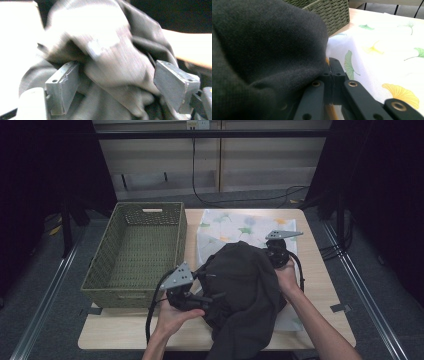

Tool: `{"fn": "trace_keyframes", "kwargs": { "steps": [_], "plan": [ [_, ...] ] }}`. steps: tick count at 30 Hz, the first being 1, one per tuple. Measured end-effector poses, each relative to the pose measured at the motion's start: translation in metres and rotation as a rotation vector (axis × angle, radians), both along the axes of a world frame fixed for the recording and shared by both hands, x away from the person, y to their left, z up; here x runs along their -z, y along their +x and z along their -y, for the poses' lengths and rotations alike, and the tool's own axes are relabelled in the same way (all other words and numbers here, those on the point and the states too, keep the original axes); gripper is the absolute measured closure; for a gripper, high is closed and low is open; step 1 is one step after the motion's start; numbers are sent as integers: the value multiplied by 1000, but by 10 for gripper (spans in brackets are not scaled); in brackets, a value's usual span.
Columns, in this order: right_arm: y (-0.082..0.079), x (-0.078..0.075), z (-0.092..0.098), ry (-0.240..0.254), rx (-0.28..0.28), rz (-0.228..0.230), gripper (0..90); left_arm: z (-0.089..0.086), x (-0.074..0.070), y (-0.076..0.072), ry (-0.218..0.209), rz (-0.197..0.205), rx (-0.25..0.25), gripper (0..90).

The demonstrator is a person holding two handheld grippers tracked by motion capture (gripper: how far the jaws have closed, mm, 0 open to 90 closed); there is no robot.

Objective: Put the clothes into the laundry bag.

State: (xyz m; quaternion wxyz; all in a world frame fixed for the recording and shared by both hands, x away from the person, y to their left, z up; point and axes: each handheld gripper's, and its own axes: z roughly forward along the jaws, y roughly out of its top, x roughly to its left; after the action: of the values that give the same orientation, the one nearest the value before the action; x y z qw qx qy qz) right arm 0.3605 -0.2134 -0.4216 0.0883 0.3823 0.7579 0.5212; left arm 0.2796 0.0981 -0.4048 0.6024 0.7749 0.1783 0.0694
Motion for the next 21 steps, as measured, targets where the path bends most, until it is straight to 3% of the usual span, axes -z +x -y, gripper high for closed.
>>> {"fn": "trace_keyframes", "kwargs": {
  "steps": [4, 5, 7, 9, 11, 14, 17, 18, 19, 21],
  "plan": [
    [0, 1, -1, -4, -1, -2, 900, 8, -5, 15, -35, 0, -20, 157],
    [0, 1, -1, -3, -2, -2, 900, 12, -7, 18, -8, 4, -22, 151],
    [-1, 1, -1, 0, -4, -6, 900, 19, -9, 26, -3, 1, -14, 154],
    [-1, 1, -2, 1, -4, -8, 900, 26, -10, 38, -2, -16, -31, 147],
    [-2, 2, -2, 2, -9, -9, 900, 35, -10, 48, -31, -46, -14, 140],
    [-1, 3, -2, 13, -15, -16, 900, 50, -5, 55, 28, -40, -28, 128],
    [-1, 3, -2, 14, -18, -15, 900, 65, 10, 56, 116, -28, -8, 341],
    [-2, 2, -2, 10, -20, -14, 900, 69, 17, 58, 125, -46, 33, 459],
    [-2, 2, -3, 6, -21, -15, 900, 71, 22, 59, 150, -51, 44, 562],
    [-3, 3, -4, -6, -21, -16, 900, 75, 38, 64, 151, -111, 51, 659]
  ]
}}
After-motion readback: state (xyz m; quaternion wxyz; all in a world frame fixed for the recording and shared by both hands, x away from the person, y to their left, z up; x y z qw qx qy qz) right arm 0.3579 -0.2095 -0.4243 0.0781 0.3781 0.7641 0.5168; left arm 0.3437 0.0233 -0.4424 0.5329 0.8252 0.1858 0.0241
